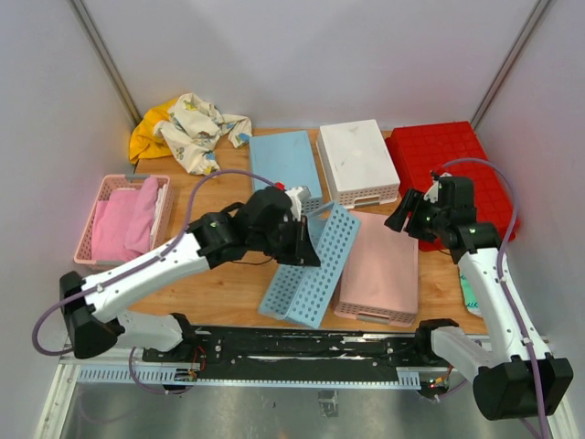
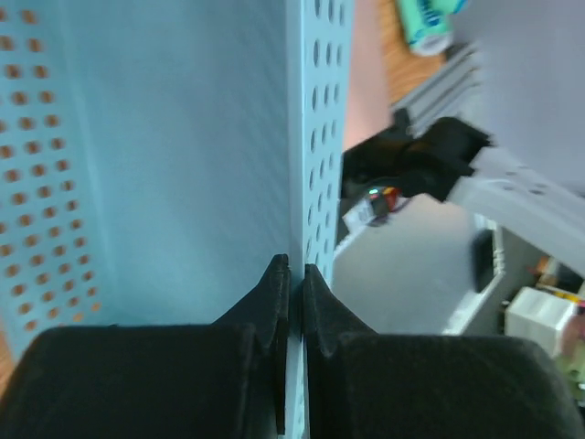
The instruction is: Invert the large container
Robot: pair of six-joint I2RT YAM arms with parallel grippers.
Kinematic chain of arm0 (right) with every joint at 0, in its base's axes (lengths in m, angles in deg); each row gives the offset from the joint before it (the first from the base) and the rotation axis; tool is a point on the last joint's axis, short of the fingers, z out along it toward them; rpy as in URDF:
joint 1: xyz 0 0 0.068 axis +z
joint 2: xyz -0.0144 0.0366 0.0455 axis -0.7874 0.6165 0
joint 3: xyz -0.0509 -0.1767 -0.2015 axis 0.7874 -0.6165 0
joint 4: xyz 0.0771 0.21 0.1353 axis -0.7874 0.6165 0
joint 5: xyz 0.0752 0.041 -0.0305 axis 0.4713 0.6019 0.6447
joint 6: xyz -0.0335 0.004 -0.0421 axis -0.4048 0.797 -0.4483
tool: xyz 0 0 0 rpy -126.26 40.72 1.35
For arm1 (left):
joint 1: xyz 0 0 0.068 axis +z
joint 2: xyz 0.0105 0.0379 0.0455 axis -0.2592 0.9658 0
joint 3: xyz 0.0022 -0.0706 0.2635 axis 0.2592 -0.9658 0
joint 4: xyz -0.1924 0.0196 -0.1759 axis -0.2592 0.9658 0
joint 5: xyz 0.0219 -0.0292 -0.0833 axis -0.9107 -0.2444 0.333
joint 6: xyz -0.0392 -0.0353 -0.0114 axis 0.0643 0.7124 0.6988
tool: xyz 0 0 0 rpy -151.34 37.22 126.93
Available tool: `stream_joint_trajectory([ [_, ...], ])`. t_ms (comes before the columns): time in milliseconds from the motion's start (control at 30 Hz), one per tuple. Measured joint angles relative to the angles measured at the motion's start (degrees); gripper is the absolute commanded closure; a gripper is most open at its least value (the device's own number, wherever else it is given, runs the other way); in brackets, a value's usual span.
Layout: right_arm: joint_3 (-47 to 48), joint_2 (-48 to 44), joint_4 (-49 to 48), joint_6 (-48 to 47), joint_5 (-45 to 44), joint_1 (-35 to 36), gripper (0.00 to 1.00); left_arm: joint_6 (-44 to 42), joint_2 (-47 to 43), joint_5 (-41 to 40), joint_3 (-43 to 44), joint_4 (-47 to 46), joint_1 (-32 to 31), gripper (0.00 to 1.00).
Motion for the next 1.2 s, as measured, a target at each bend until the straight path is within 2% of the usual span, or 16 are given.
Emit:
stream_joint_trajectory([
  [133,0.00,-0.15,-0.20,0.02,0.35,0.00,0.38,3.58,-6.91,7.96,-3.23,-6.64,6.16,1.00],
  [267,0.00,-0.46,-0.42,-0.07,0.42,0.00,0.38,9.79,-13.38,15.67,-14.36,-17.75,15.23,1.00],
  [367,0.00,-0.57,-0.42,-0.13,0.42,0.00,0.38,15.58,-14.80,19.93,-21.66,-25.22,19.34,1.00],
  [633,0.00,-0.70,-0.42,-0.15,0.44,0.00,0.38,27.39,-18.32,26.64,-31.69,-41.16,23.32,1.00],
  [867,0.00,-0.68,-0.44,-0.15,0.79,0.00,0.38,36.65,-20.41,28.76,-42.73,-54.36,25.83,1.00],
  [1033,0.00,-0.68,-0.44,-0.15,0.79,0.00,0.38,39.76,-20.87,29.86,-47.10,-58.69,26.53,1.00],
  [1200,0.00,-0.63,-0.48,-0.15,0.85,0.00,0.38,35.80,-23.08,30.62,-47.06,-54.38,30.51,1.00],
])
